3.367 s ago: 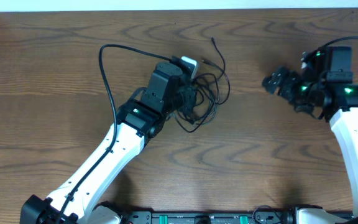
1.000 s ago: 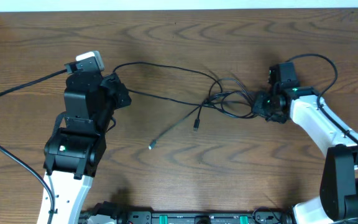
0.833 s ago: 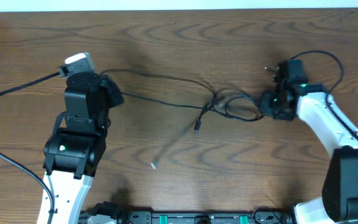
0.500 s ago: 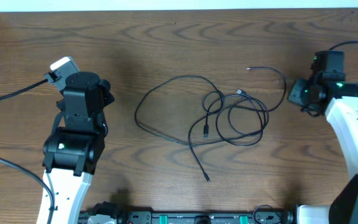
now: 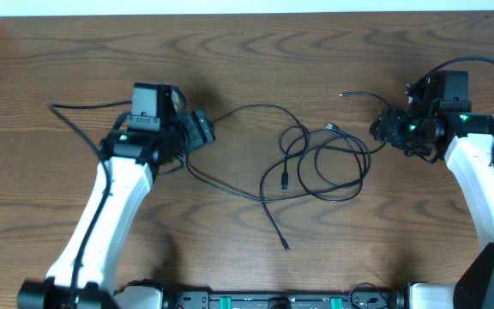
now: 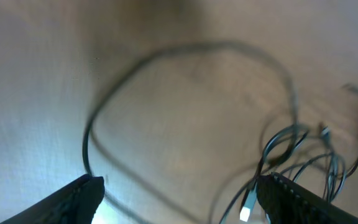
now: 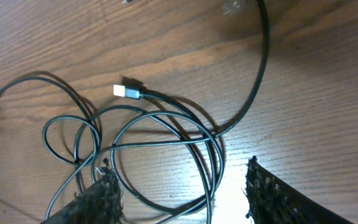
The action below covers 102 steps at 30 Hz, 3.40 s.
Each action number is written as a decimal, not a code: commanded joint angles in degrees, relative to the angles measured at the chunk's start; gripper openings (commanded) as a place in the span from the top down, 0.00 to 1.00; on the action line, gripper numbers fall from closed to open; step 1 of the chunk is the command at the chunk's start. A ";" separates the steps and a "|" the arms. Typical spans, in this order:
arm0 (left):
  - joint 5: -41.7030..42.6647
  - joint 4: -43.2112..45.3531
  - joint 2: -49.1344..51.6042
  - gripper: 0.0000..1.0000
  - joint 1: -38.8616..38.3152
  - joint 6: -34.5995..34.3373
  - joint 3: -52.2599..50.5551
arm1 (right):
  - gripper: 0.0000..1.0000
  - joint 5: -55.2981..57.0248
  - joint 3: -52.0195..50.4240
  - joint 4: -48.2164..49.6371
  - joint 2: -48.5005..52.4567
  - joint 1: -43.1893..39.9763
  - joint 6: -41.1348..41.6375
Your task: Untangle cables
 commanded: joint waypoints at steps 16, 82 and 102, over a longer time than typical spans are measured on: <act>-14.12 -2.08 5.46 0.09 -18.03 -3.96 -0.59 | 0.28 -1.03 -1.33 -0.04 -0.50 2.54 0.42; -8.70 25.09 5.27 0.93 -23.61 26.45 -0.39 | 0.23 5.01 -9.29 6.86 -0.35 11.54 5.60; -5.27 21.79 -0.31 0.93 -20.57 19.67 -0.39 | 0.16 -4.68 -12.90 16.26 -0.33 11.54 7.93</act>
